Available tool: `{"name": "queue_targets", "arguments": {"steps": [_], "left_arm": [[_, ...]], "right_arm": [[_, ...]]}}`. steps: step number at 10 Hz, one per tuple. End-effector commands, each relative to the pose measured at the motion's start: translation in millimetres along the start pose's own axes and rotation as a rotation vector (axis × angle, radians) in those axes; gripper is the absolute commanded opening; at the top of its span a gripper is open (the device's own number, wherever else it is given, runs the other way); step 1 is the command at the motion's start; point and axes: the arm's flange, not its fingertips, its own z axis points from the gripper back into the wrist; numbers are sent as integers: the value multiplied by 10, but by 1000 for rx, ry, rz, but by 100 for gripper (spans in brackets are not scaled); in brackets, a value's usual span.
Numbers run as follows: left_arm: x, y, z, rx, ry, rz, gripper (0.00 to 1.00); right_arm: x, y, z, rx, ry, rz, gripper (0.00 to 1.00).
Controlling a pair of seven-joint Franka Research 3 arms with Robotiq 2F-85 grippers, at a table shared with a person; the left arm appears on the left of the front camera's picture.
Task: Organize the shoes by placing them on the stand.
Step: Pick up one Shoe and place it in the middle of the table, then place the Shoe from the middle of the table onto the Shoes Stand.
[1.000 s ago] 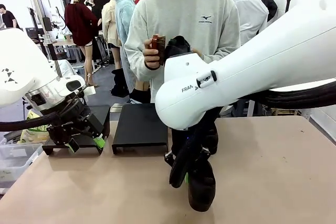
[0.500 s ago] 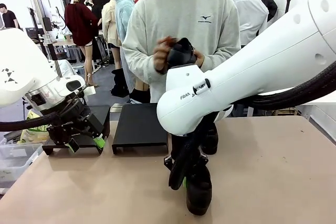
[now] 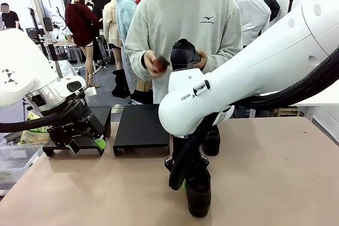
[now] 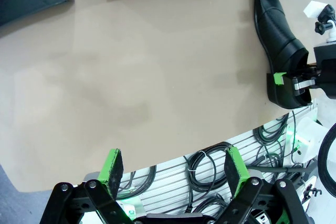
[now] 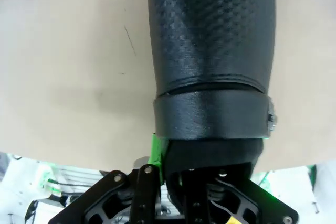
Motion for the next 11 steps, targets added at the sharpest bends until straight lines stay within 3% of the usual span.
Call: {"name": "queue_targets", "arguments": {"steps": [1, 3, 9, 10, 11], "left_arm": [[-11, 4, -8, -3, 3, -1, 100], [-11, 4, -8, -3, 3, -1, 100], [-11, 4, -8, -3, 3, -1, 100], [-11, 4, -8, -3, 3, -1, 100], [-11, 4, -8, -3, 3, -1, 100]], "right_arm": [[-20, -6, 43, 39, -30, -15, 63], [-77, -49, 116, 45, -56, -8, 100], [-258, -108, 230, 69, -86, 5, 100], [-262, -120, 246, 68, -76, 1, 100], [-251, -121, 260, 10, 13, -21, 100]]}}
